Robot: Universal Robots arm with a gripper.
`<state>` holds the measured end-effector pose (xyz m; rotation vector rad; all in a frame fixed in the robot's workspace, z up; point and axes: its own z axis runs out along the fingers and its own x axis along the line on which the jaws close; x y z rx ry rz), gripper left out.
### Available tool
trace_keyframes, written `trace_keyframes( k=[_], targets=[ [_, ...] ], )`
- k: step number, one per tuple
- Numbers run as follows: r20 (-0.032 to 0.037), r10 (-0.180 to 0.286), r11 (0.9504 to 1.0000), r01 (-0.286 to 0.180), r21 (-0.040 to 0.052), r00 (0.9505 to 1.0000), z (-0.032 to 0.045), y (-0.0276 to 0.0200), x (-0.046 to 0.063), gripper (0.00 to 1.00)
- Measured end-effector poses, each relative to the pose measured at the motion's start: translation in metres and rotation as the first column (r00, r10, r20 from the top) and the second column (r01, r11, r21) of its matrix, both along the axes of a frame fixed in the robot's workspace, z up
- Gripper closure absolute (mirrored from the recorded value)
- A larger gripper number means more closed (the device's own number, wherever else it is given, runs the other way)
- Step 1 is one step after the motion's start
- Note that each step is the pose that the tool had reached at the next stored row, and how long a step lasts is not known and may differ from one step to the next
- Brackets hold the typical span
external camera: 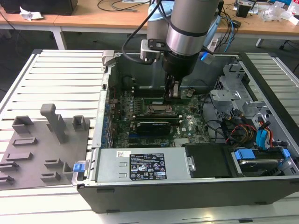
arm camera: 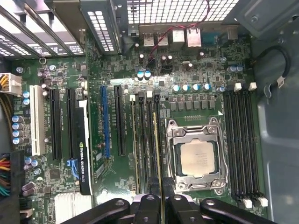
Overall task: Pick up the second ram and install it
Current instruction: 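Insert the second ram into the second slot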
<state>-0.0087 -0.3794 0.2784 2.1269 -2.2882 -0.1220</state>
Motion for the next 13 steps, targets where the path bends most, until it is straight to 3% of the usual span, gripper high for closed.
trace_keyframes(
  k=[13],
  targets=[
    [0.0000,0.000,1.0000,0.000,0.0001,1.0000,-0.0113,0.0000,-0.005,0.86]
  ],
)
